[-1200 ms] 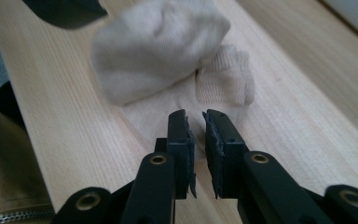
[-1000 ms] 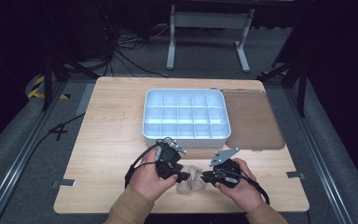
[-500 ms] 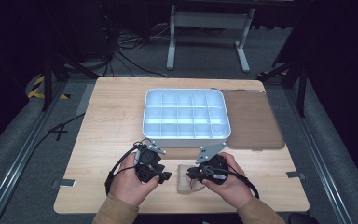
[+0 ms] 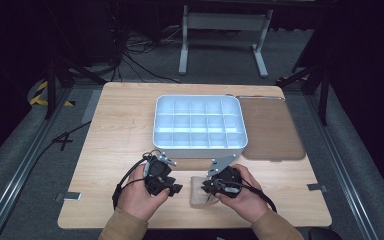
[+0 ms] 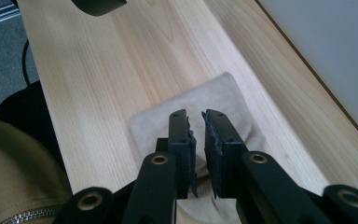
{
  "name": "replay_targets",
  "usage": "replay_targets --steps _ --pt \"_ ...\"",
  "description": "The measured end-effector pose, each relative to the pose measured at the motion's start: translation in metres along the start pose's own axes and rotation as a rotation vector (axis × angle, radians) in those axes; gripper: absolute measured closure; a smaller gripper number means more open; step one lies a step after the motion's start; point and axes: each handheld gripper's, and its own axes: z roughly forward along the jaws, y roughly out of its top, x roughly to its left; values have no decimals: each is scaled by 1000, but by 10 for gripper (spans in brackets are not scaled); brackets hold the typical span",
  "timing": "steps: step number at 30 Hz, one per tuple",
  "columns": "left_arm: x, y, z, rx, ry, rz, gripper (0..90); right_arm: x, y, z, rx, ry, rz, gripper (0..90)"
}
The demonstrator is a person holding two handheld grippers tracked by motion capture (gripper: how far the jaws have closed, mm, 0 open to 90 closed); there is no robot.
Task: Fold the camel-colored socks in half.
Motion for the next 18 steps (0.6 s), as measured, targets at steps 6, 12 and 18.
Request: replay_targets --steps 6,12,18 --pt "-5 11 25 -30 -16 80 679 -4 -11 -1 4 -19 23 782" --pt "-18 20 52 -81 -39 150 778 -7 -21 0 -17 -20 34 770" --pt "-17 23 69 -35 48 212 842 -7 -30 5 -21 -31 37 746"
